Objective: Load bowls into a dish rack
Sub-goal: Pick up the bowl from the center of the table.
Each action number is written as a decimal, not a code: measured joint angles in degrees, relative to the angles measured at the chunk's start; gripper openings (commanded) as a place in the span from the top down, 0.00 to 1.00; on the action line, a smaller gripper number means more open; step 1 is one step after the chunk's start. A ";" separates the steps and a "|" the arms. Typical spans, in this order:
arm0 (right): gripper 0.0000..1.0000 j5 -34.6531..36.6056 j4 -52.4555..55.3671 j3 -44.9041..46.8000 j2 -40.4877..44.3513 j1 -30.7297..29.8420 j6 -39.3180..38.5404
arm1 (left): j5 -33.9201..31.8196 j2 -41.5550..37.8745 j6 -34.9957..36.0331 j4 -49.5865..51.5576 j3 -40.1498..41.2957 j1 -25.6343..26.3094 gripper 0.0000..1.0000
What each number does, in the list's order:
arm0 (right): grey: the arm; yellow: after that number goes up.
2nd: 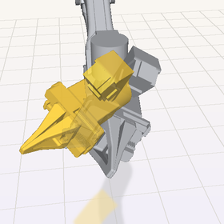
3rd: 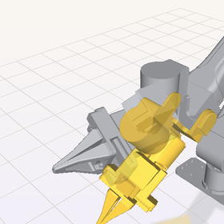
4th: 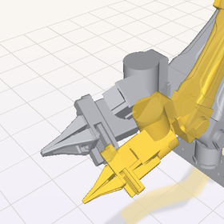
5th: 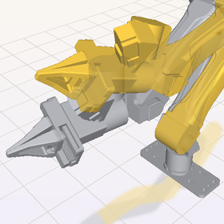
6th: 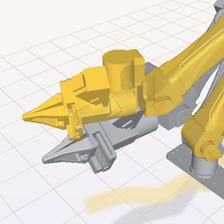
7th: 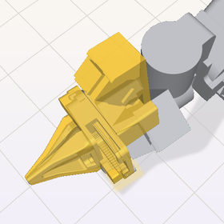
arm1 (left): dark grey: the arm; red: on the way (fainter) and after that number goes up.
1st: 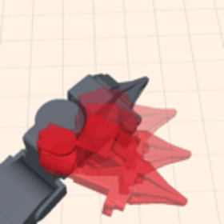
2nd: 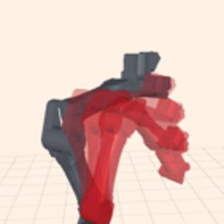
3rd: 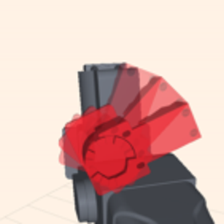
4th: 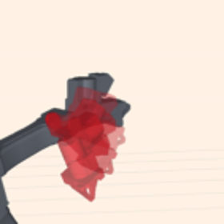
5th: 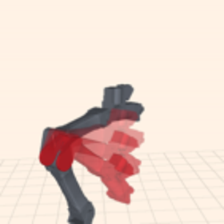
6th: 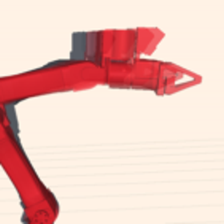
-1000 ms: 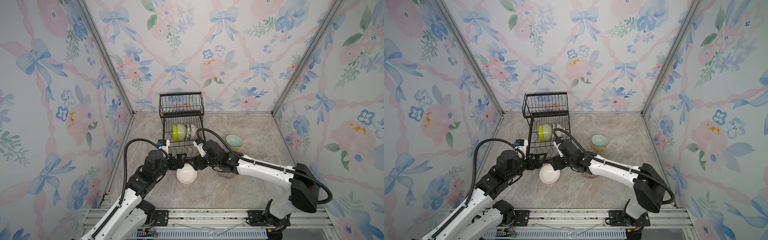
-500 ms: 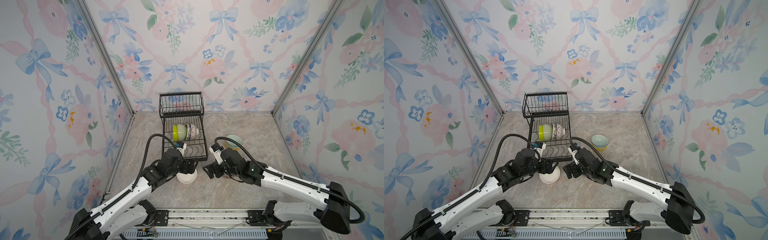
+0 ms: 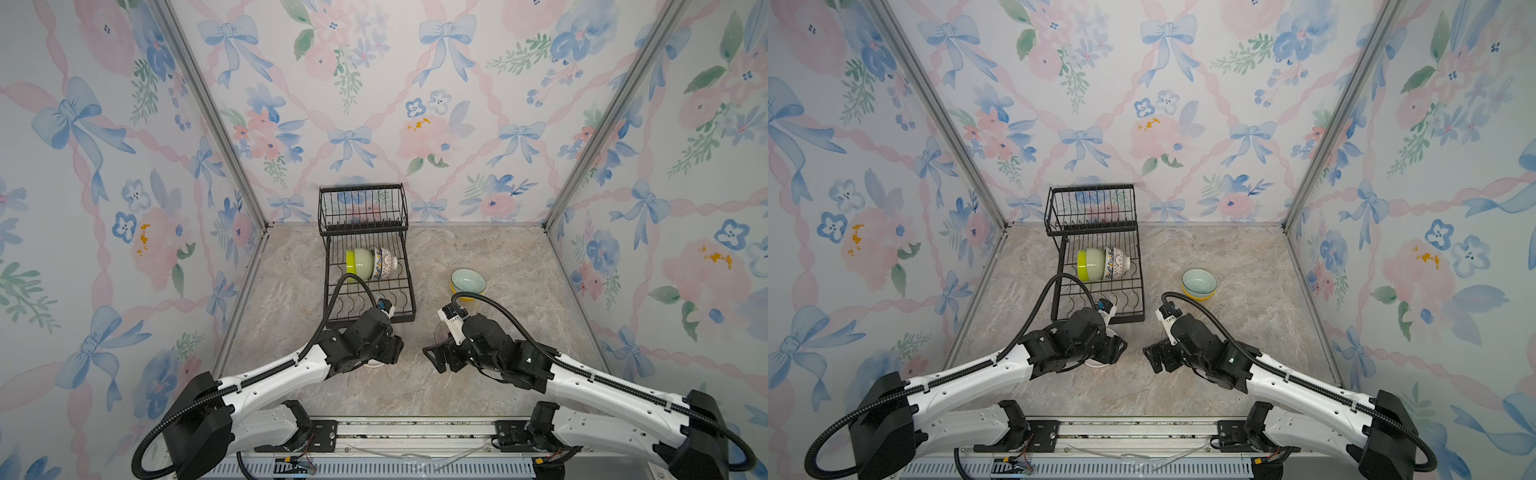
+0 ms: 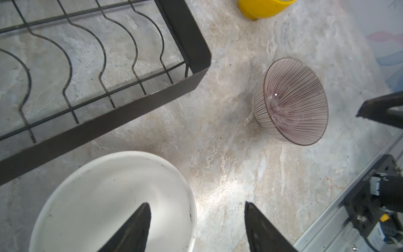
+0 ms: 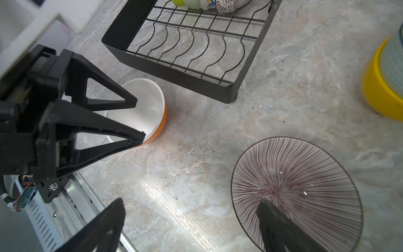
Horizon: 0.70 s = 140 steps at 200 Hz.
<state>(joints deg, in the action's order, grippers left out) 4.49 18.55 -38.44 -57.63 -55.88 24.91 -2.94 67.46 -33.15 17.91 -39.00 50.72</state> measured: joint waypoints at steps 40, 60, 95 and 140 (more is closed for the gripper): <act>0.04 1.42 -0.46 2.71 1.27 0.00 2.25 | -2.08 3.26 -0.87 1.18 -0.94 1.99 0.51; 0.04 2.05 -0.81 3.26 2.16 0.02 3.15 | -2.91 5.05 -1.40 1.29 -1.11 2.60 0.54; 0.04 2.67 -1.27 3.76 3.43 0.28 4.00 | -4.63 9.03 -1.81 2.84 -1.62 4.02 0.60; 0.04 2.89 -1.53 4.94 3.87 0.33 4.74 | -6.34 11.96 -2.62 3.28 -4.37 4.46 0.71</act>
<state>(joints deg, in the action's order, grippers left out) 7.38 17.02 -33.50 -53.76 -55.55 29.65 -9.28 79.42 -35.77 21.19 -43.38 55.18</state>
